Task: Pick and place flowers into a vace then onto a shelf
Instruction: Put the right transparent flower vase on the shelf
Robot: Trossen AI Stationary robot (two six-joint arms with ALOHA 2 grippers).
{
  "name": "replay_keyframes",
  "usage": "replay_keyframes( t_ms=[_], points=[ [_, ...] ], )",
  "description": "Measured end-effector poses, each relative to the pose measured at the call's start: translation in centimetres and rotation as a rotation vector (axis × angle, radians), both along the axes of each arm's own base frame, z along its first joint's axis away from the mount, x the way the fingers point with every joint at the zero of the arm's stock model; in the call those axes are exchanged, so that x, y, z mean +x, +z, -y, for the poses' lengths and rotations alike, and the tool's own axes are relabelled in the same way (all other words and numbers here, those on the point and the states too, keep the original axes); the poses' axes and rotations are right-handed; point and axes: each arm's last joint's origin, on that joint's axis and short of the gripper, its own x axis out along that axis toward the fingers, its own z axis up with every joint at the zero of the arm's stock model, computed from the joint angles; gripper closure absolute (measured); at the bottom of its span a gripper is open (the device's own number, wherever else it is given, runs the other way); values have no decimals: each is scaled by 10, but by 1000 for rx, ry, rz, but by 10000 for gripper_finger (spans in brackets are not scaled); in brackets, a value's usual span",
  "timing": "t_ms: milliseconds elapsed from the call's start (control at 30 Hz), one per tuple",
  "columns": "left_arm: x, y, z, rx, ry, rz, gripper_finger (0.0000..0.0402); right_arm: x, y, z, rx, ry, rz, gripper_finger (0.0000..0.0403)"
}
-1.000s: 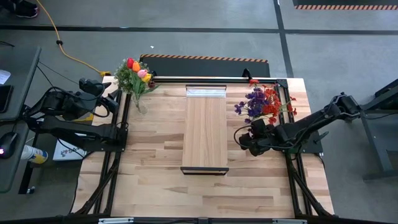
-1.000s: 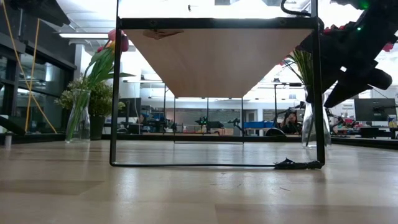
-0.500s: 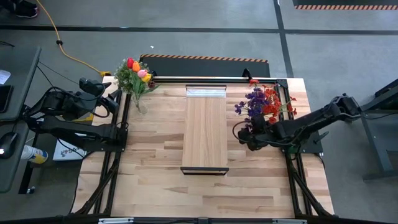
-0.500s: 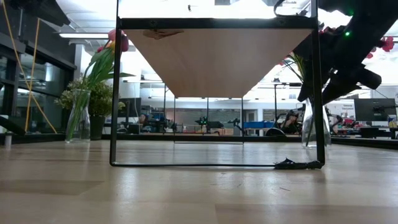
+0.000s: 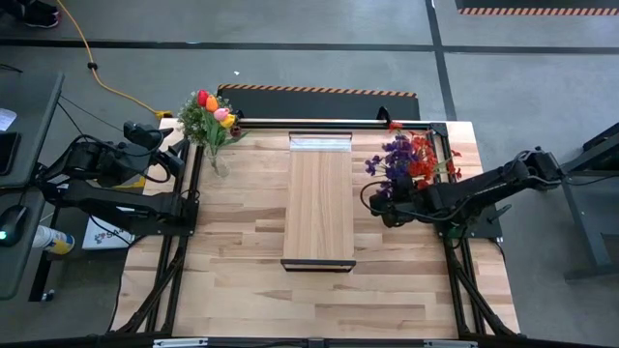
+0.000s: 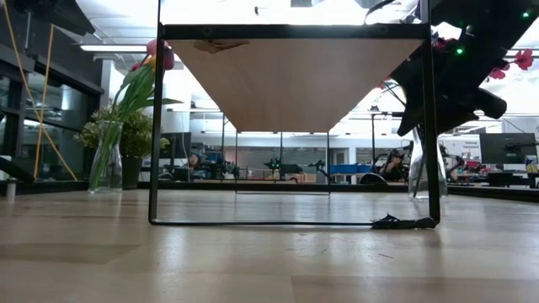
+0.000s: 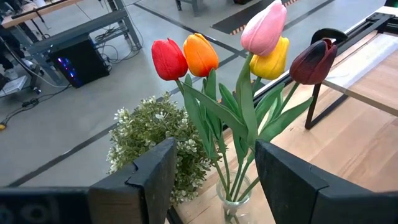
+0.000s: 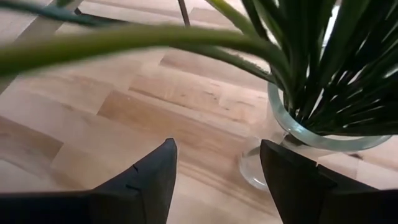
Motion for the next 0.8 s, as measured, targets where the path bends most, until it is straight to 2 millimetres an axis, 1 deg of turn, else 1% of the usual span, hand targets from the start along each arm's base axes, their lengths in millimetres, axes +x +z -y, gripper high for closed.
replay_keyframes(
  t_ms=[233,467,800],
  points=[
    [0,0,0,4,-3,-6,153,0,0,4,-25,-15,-7,205],
    [0,0,0,4,-3,-6,153,1,1,5,-33,-14,-2,231],
    [0,0,0,4,-2,-6,153,5,3,5,-71,2,28,285]
  ],
)
